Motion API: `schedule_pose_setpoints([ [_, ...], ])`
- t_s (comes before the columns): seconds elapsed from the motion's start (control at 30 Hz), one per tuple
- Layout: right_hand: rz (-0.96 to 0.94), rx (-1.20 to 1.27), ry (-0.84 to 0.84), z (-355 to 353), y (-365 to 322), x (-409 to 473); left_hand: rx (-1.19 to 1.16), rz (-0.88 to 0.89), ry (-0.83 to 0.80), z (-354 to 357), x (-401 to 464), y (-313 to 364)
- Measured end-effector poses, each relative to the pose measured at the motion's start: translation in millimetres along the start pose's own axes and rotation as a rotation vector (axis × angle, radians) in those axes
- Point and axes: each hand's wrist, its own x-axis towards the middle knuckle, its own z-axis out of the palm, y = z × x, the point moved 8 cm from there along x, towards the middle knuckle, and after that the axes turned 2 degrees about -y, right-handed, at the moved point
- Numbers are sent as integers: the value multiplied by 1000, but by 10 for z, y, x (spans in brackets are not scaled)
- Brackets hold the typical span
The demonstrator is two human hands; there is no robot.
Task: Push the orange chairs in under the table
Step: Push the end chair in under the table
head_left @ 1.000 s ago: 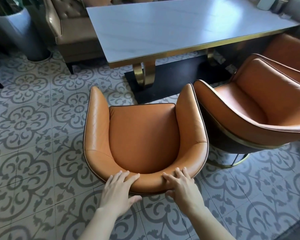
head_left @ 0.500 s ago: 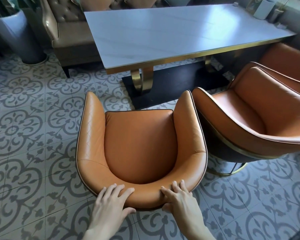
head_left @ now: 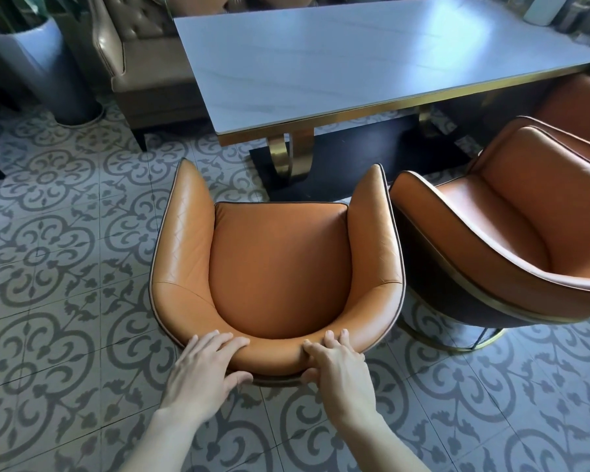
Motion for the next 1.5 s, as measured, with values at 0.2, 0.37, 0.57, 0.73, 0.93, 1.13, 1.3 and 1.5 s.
schedule_pose_setpoints([
  [0.2, -4, 22, 23, -145, -63, 407, -5, 5, -1, -142, 405, -148],
  [0.37, 2, 51, 46, -201, -152, 757, -7, 13, 17, -273, 708, -315],
  [0.57, 20, 91, 18, -313, -365, 1236, -9, 1, 11, -495, 1122, -579],
  [0.73, 28, 143, 27, -488, -485, 1624, -23, -2, 19, -650, 1510, -741],
  [0.93, 42, 149, 18, -788, -507, 1970, -28, 4, 45, -720, 1924, -825],
  [1.13, 56, 106, 1, -790, -491, 2111, -52, -36, -4, -698, 2082, -853],
  [1.3, -27, -44, 26, -768, -549, 1965, -48, -98, -96, -734, 2041, -736],
  [1.5, 52, -39, -43, -1080, -426, 1583, 11, -71, -123, -949, 1780, -266],
])
